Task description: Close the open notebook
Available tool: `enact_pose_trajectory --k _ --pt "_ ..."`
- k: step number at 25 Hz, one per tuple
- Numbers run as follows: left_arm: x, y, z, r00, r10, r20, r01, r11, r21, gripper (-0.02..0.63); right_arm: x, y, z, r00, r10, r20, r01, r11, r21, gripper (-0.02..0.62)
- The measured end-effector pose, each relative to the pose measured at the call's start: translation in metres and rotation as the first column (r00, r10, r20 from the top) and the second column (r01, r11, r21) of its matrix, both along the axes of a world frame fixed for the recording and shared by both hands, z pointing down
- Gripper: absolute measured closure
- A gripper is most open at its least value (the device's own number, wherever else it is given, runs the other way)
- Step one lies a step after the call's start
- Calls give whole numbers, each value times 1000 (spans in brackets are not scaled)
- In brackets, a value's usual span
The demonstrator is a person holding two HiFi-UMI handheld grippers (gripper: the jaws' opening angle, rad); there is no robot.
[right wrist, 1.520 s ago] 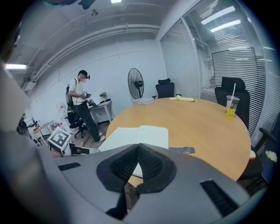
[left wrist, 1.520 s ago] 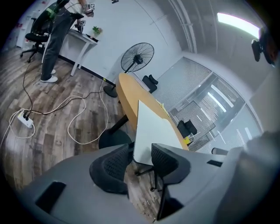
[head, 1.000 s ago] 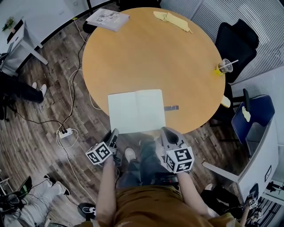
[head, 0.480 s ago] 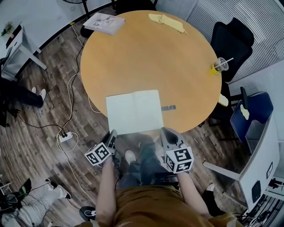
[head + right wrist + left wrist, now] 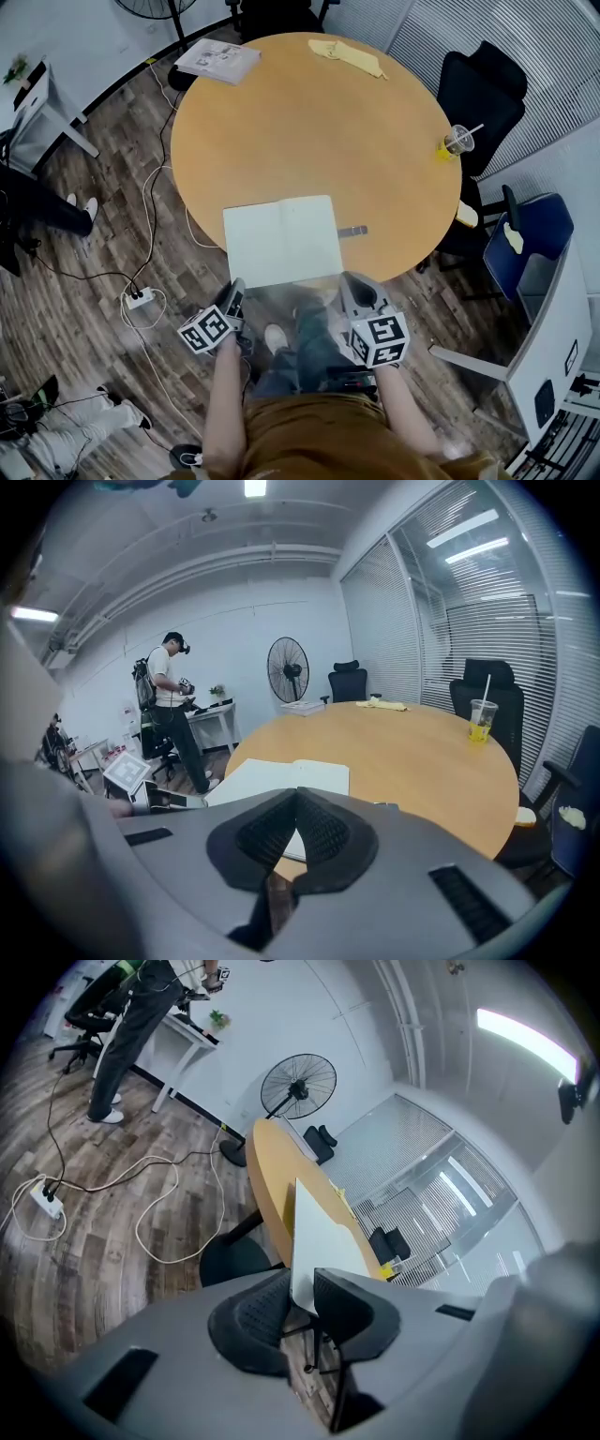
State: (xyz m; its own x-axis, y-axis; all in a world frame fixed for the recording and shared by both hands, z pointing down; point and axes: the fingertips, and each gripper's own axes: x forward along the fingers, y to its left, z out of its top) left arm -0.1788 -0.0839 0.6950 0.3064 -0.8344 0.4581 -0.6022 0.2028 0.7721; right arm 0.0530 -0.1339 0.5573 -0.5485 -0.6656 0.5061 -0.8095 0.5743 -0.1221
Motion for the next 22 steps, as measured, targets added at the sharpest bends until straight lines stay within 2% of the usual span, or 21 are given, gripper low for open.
enact_pose_trajectory --k 16,22 --pt "-3 -3 -28 999 33 -1 -33 997 68 541 0 17 -17 1000 24 12 -25 999 45 584" --pt "-7 -4 -34 999 41 28 -43 995 86 549 4 18 -23 999 39 17 -40 997 64 583"
